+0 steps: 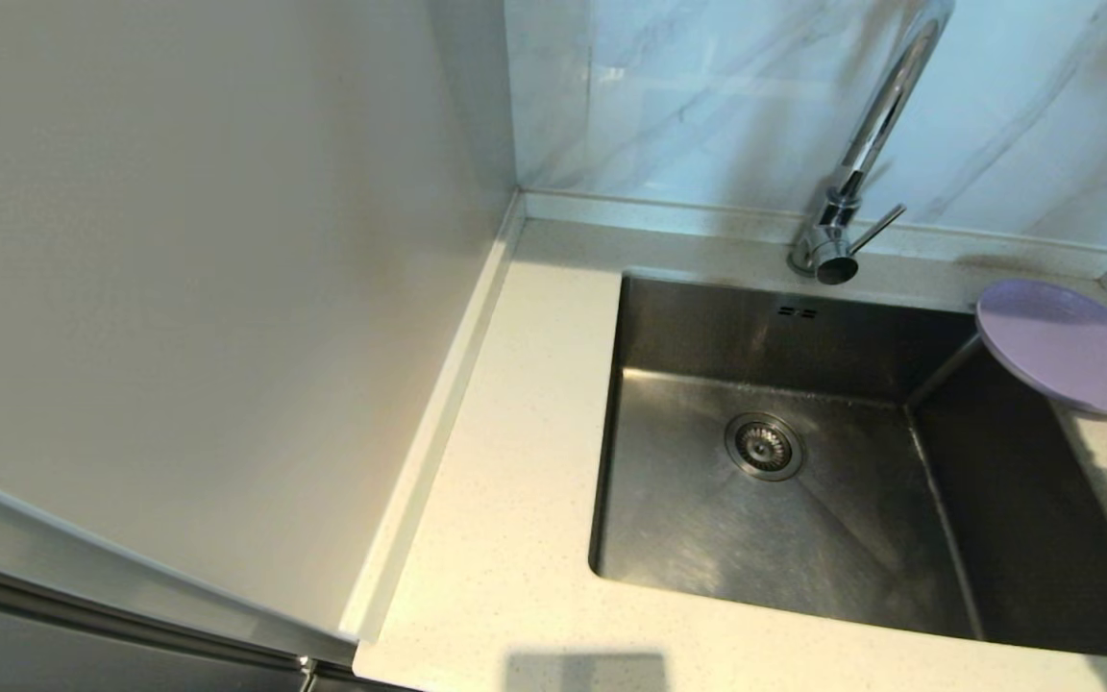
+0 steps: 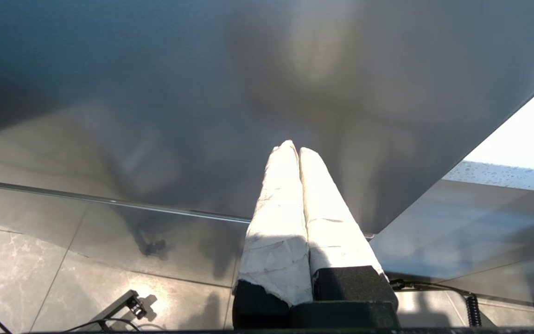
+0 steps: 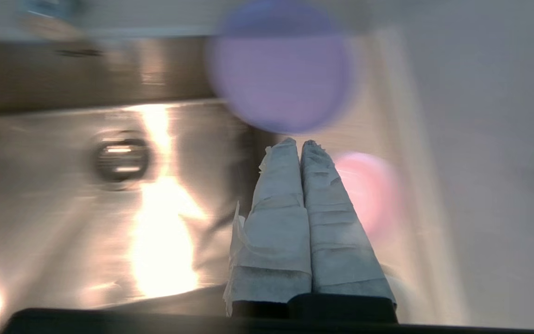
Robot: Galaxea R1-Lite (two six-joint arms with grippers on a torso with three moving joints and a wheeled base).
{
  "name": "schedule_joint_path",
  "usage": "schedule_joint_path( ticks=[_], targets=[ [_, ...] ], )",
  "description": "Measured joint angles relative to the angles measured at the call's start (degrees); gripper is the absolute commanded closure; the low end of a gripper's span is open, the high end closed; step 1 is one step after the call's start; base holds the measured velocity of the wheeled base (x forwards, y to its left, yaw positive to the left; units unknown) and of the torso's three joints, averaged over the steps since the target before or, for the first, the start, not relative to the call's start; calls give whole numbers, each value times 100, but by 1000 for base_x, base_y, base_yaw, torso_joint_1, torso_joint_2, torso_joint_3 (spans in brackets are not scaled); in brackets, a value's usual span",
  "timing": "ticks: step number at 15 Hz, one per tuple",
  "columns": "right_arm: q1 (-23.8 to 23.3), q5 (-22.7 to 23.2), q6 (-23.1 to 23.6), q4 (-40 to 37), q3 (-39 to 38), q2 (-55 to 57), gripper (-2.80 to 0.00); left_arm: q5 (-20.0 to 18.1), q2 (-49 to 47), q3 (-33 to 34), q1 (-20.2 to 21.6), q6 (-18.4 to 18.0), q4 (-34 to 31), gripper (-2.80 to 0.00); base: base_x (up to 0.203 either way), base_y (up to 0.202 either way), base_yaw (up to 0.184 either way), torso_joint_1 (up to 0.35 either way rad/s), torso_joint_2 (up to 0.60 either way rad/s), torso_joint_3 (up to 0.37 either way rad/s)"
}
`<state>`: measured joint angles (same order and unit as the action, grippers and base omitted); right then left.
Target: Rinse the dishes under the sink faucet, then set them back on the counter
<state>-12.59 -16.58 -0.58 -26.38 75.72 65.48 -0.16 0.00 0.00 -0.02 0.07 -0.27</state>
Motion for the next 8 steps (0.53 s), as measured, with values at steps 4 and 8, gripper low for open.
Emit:
schedule_joint_path(
  ticks=[4,8],
  targets=[
    [67,-796,664,122,-1198,-1949,0,-2,0,0,2,0,0,0,0,0,0,0,0,0],
    [408,-902,827,-55,-1902,-3679,0,0,0,0,2,0,0,0,0,0,0,0,0,0]
  ],
)
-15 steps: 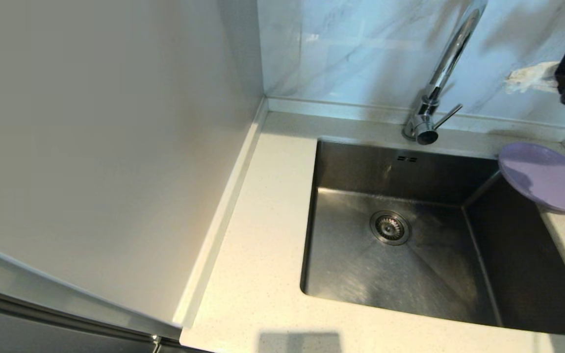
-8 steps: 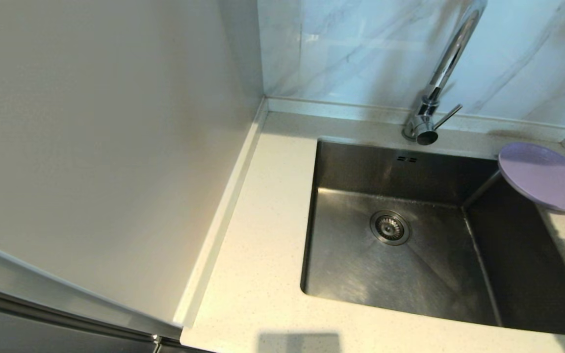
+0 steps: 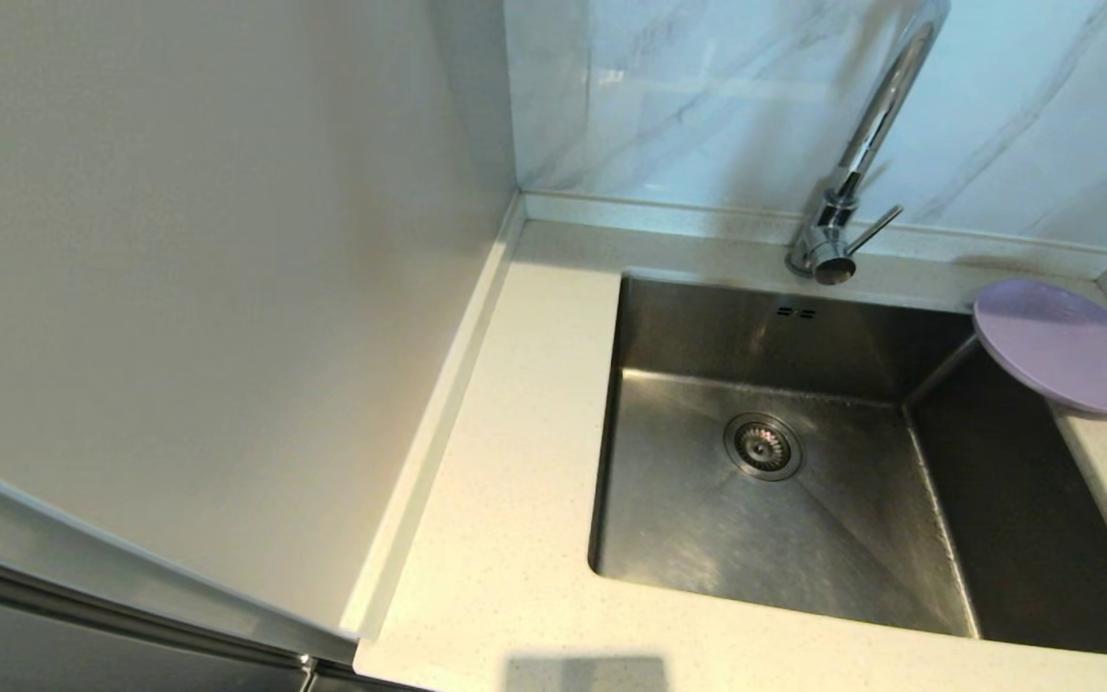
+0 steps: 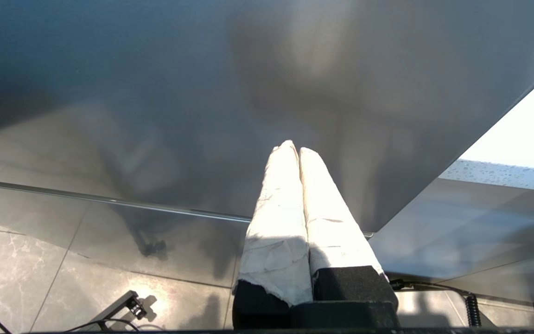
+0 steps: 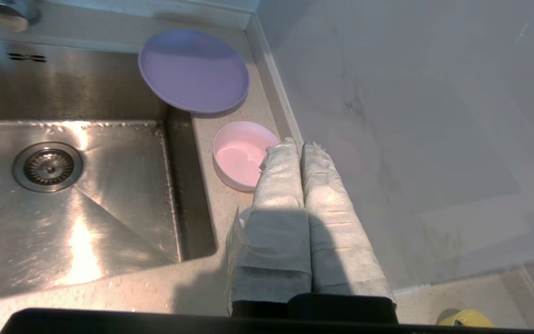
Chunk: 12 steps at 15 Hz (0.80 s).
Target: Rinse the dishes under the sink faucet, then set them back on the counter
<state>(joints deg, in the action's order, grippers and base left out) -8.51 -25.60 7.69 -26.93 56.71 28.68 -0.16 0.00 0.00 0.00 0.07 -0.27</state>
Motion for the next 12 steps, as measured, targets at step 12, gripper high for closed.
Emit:
schedule_joint_path(
  ticks=[12],
  targets=[
    [835,287,428,-186,-1950,-2563,0,0,0,0,0,0,0,0,0,0,0,0,0,0]
  ],
)
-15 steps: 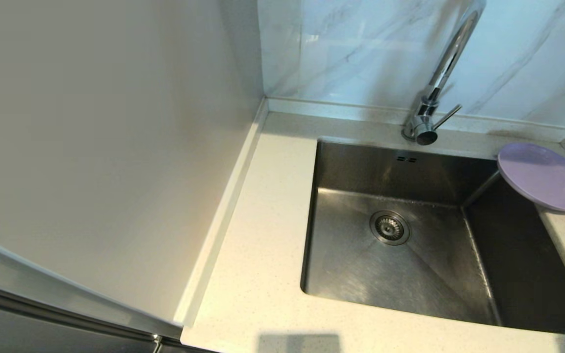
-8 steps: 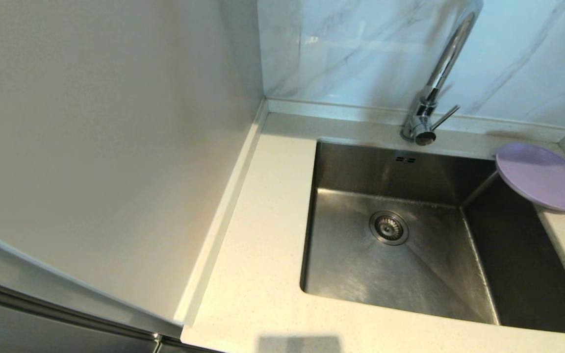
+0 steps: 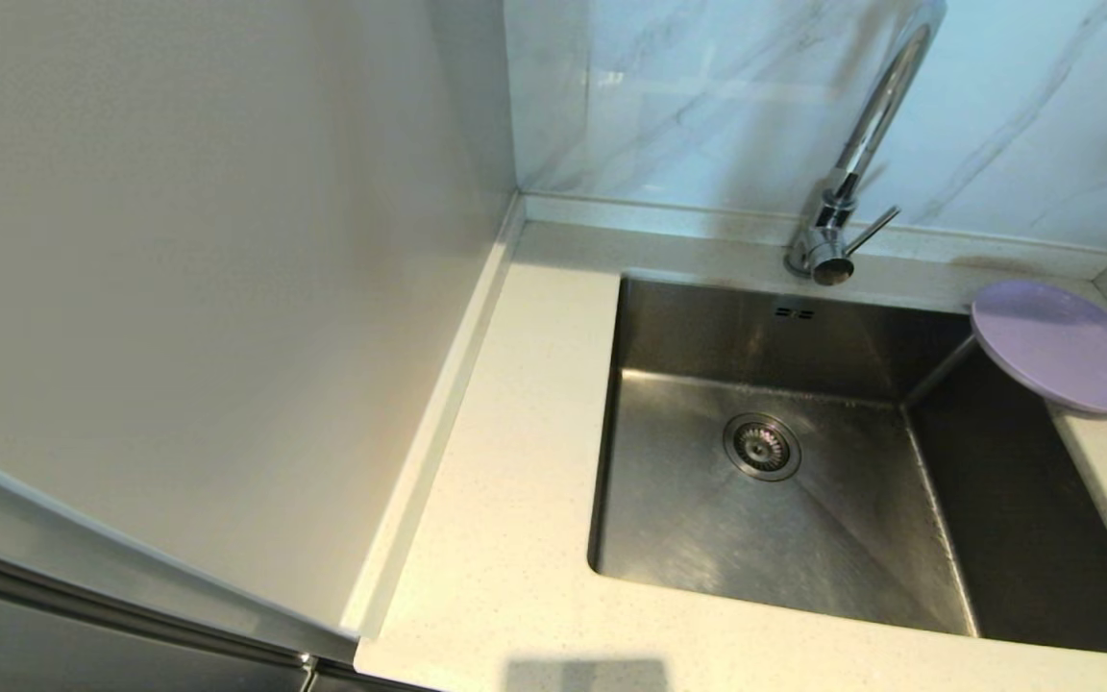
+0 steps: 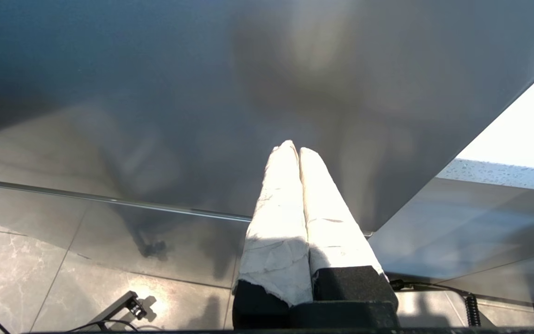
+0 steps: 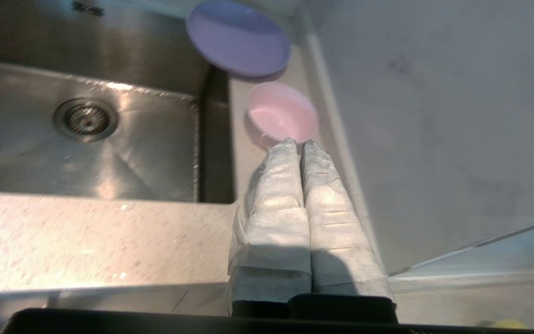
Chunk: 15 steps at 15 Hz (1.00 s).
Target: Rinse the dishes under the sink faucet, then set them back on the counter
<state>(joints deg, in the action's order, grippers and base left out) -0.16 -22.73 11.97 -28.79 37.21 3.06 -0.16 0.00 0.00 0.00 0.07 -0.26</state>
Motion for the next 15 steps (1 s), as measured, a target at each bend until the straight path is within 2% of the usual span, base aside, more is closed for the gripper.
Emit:
schedule_joint_path(
  ticks=[2,4,6,8,11,12,15],
  targets=[
    [11,354,-130,42,-398,-185,0,-2,0,0,0,0,0,0,0,0,0,0,0,0],
    [16,1105,-341,151,-894,-269,0,-5,0,0,0,0,2,0,0,0,0,0,0,0],
    [16,1613,-462,424,-1565,-303,0,-2,0,0,0,0,2,0,0,0,0,0,0,0],
    [16,1729,-522,1095,-2498,-308,0,-5,0,0,0,-1,2,0,0,0,0,0,0,0],
    [16,2090,-724,2771,-3512,-308,0,-2,0,0,-2,1,-2,0,0,0,0,0,0,0],
    [16,2192,-762,2967,-3614,-308,0,-2,0,0,-2,0,0,0,0,0,0,0,0,0],
    [16,2273,-867,2758,-3694,-308,0,-2,0,0,0,0,2,0,0,0,0,0,0,0]
  ],
)
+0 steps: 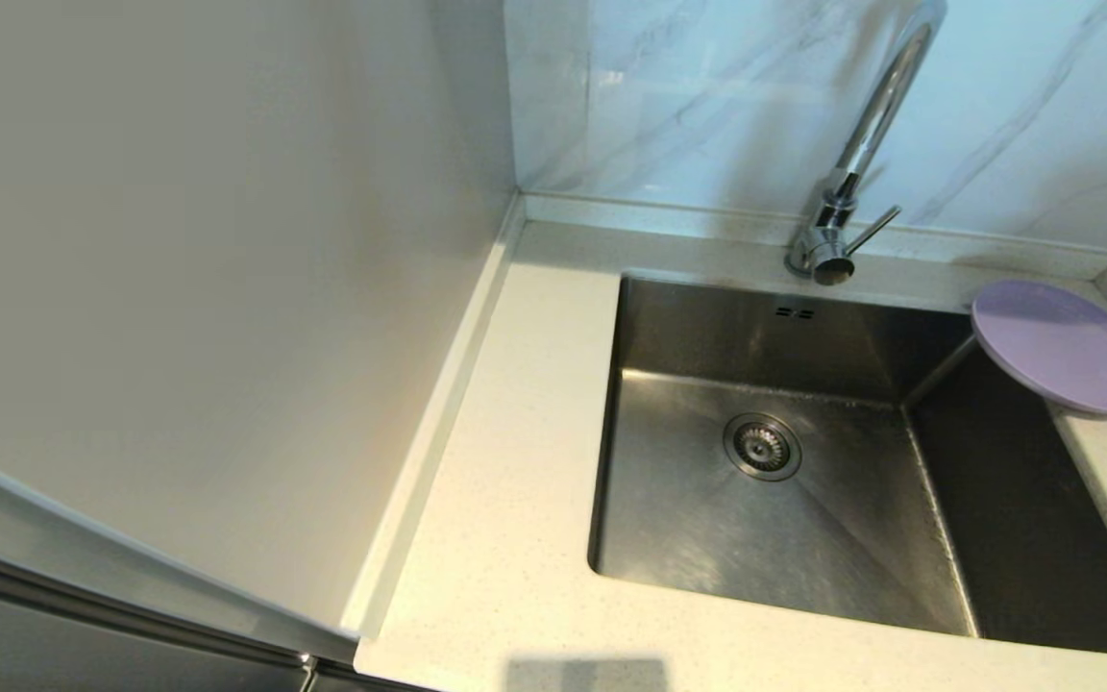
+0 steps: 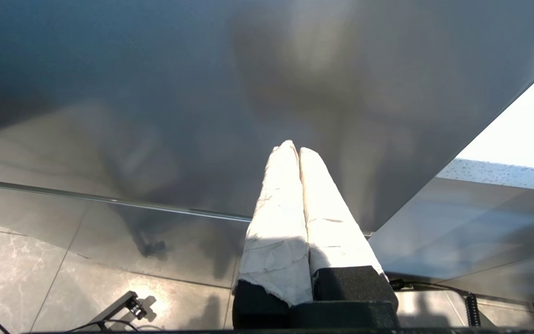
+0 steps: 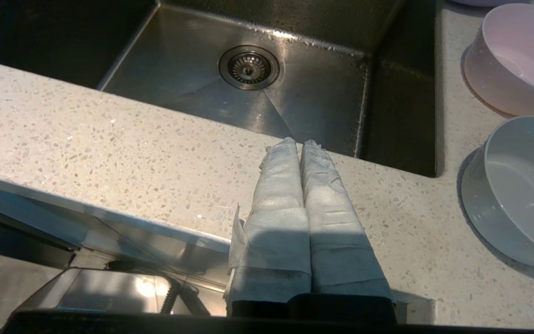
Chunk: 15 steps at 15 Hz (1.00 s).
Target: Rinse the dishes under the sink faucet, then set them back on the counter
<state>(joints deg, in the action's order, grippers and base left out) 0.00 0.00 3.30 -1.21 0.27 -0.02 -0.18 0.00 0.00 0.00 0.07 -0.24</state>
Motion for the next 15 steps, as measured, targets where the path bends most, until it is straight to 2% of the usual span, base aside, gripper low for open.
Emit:
schedule_joint_path(
  ticks=[3,15],
  targets=[
    [0,-10,-255,-6,-22,2,0,0,0,0,0,0,-1,0,0,0,0,0,0,0],
    [0,-11,-272,-34,-27,2,0,0,0,0,0,-2,-2,0,0,0,0,0,0,0]
  ],
)
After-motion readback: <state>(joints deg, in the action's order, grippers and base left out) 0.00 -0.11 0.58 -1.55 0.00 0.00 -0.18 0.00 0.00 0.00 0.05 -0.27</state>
